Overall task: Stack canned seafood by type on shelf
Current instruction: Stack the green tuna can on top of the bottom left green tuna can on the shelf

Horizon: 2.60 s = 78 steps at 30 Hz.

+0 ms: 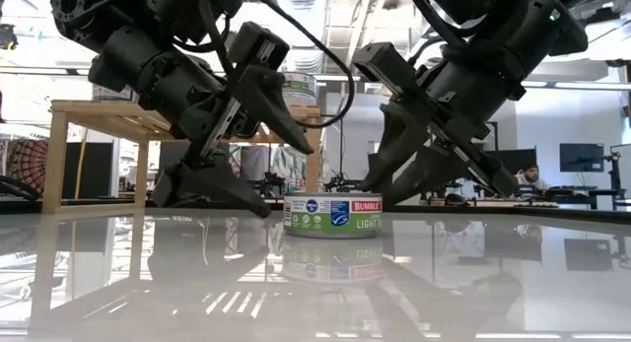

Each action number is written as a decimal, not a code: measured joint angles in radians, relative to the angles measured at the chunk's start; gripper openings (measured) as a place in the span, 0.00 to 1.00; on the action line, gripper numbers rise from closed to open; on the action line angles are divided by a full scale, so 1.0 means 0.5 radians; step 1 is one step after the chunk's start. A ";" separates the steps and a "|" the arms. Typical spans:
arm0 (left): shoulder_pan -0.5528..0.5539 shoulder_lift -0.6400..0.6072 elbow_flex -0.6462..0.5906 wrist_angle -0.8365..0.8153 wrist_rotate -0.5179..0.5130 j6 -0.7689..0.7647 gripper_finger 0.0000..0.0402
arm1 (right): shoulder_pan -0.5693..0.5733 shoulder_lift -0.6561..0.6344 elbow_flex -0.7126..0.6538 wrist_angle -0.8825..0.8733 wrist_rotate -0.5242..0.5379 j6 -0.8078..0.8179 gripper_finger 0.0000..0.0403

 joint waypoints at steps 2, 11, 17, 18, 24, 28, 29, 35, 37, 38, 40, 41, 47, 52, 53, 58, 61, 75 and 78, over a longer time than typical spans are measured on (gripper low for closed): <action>0.000 0.000 0.000 -0.028 -0.001 -0.011 0.76 | 0.000 0.000 0.000 -0.009 -0.001 0.005 0.28; 0.006 0.000 0.000 -0.066 -0.065 -0.011 0.76 | -0.021 0.000 0.000 -0.029 -0.008 -0.003 0.18; 0.033 0.000 0.000 -0.100 -0.080 -0.008 0.76 | -0.039 0.000 0.000 -0.026 -0.016 -0.033 0.14; 0.034 0.000 0.000 -0.101 -0.079 -0.012 0.76 | -0.039 0.000 0.000 -0.025 -0.022 -0.033 0.14; 0.034 0.028 0.000 -0.067 -0.059 -0.056 0.76 | -0.039 0.000 0.000 -0.025 -0.029 -0.031 0.13; 0.024 0.134 0.003 0.087 -0.058 -0.186 0.76 | -0.039 0.000 0.001 -0.027 -0.031 -0.011 0.13; 0.023 0.154 0.004 0.097 -0.058 -0.220 0.76 | -0.039 0.000 0.001 -0.027 -0.032 -0.011 0.13; 0.033 0.141 0.003 0.096 -0.058 -0.181 0.76 | -0.039 -0.001 0.001 -0.028 -0.039 -0.003 0.13; 0.037 0.141 0.002 0.096 -0.054 -0.194 0.76 | -0.039 -0.001 0.002 -0.031 -0.039 0.005 0.13; 0.037 0.141 0.002 0.095 -0.054 -0.197 0.76 | -0.039 -0.001 0.002 -0.032 -0.040 0.005 0.13; 0.037 0.141 0.002 0.093 -0.055 -0.200 0.76 | -0.039 -0.001 0.002 -0.038 -0.039 0.005 0.13; 0.037 0.141 0.002 0.094 -0.058 -0.202 0.76 | -0.038 -0.001 0.002 -0.043 -0.040 0.007 0.13; 0.037 0.143 0.001 0.123 -0.072 -0.240 0.76 | -0.039 -0.004 0.004 -0.053 -0.040 0.009 0.08; 0.037 0.144 0.000 0.130 -0.073 -0.237 0.76 | -0.039 -0.004 0.004 -0.057 -0.039 0.002 0.04; 0.037 0.144 0.000 0.131 -0.073 -0.236 0.76 | -0.039 -0.004 0.004 -0.057 -0.039 -0.007 0.04; 0.037 0.144 0.000 0.138 -0.055 -0.245 0.76 | -0.042 -0.004 0.004 -0.058 -0.039 -0.027 0.08; 0.038 0.145 -0.001 0.156 -0.036 -0.256 0.76 | -0.051 -0.004 0.004 -0.060 -0.040 -0.027 0.07; 0.033 0.257 0.004 0.364 0.063 -0.363 0.76 | -0.052 -0.004 0.004 -0.106 -0.038 0.014 0.05; 0.033 0.258 0.005 0.355 0.076 -0.361 0.76 | -0.052 -0.004 0.004 -0.109 -0.038 0.018 0.05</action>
